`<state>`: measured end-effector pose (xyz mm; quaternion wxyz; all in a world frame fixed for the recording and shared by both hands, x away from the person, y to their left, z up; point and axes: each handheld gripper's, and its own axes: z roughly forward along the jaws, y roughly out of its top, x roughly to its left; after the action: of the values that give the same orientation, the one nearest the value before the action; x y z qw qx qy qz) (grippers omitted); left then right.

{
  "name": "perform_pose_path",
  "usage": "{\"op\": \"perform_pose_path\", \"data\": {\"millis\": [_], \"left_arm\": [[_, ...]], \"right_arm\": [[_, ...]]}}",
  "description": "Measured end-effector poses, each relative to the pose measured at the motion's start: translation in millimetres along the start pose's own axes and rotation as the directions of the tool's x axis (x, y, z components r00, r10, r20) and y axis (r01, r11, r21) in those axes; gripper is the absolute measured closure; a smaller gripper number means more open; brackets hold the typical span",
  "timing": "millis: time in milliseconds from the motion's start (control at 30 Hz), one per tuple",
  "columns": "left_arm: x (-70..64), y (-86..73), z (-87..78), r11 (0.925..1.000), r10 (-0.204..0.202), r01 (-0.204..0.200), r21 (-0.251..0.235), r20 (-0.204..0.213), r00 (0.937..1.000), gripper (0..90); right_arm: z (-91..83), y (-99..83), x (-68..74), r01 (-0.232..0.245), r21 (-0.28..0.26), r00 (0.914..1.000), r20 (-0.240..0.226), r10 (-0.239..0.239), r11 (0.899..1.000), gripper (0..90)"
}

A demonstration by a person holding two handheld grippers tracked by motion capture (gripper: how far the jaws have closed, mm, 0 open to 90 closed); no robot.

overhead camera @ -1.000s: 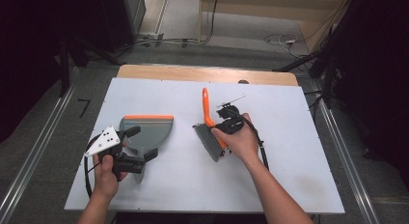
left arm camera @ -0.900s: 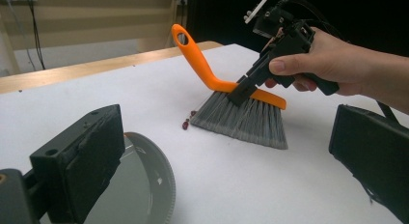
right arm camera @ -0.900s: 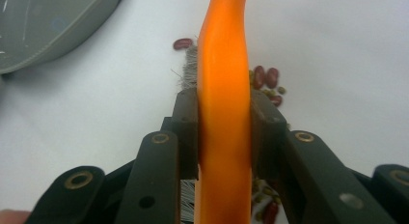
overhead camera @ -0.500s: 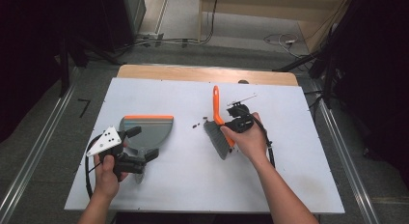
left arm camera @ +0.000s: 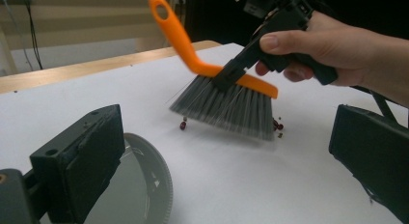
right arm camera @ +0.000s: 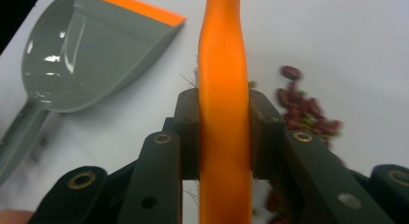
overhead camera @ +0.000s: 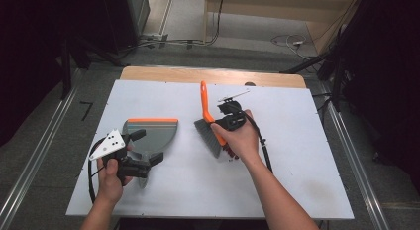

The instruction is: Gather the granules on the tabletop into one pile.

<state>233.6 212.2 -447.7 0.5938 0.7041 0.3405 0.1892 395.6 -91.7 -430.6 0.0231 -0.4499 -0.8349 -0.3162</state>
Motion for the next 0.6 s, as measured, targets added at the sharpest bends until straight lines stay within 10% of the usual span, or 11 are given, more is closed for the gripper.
{"op": "perform_pose_path", "data": {"millis": [233, 600], "left_arm": [[2.6, -0.3, -3.1, 1.0000, -0.005, 0.005, -0.006, -0.005, 1.0000, 0.0], [0.9, -0.8, -1.3, 1.0000, -0.003, 0.003, 0.001, -0.002, 1.0000, 0.0]], "right_arm": [[30.6, 7.5, 2.8, -0.046, 0.045, 0.9986, -0.025, 0.047, 0.998, 69.0], [15.6, -1.8, -30.4, -0.110, 0.012, 0.9929, 0.048, 0.109, 0.994, 68.4]]}}
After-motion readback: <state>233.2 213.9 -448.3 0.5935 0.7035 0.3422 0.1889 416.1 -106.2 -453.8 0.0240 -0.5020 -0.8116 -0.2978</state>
